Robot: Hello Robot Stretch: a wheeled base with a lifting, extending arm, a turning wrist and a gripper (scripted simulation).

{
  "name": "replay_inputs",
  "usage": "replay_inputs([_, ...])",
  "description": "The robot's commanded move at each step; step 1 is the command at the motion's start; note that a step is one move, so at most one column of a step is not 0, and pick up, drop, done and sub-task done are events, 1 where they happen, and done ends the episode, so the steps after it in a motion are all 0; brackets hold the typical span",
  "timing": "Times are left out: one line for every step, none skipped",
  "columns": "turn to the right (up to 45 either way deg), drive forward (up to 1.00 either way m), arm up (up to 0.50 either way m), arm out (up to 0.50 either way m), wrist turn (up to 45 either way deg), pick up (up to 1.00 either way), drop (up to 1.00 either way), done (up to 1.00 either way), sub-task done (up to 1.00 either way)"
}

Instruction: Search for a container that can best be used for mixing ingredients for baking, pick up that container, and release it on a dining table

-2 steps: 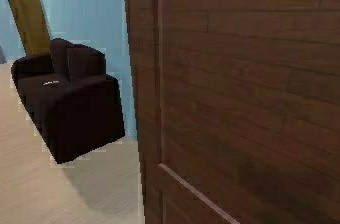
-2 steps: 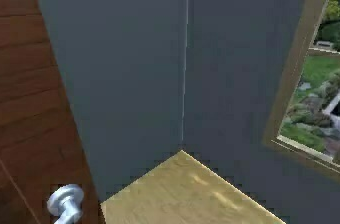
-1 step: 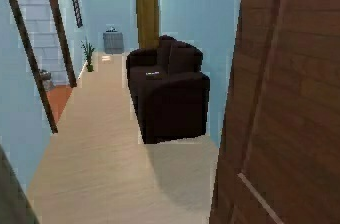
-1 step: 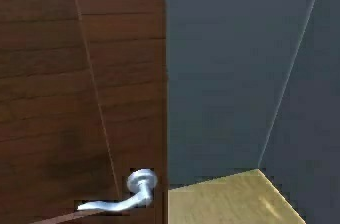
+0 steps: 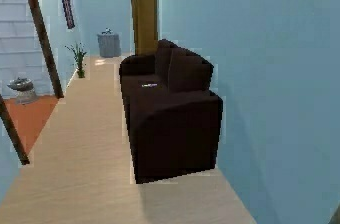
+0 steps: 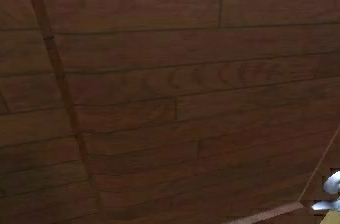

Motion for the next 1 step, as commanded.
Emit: replay_inputs([-15.0, 0.0, 0.0, 0.0, 0.0, 0.0, 0.0, 0.0, 0.0])
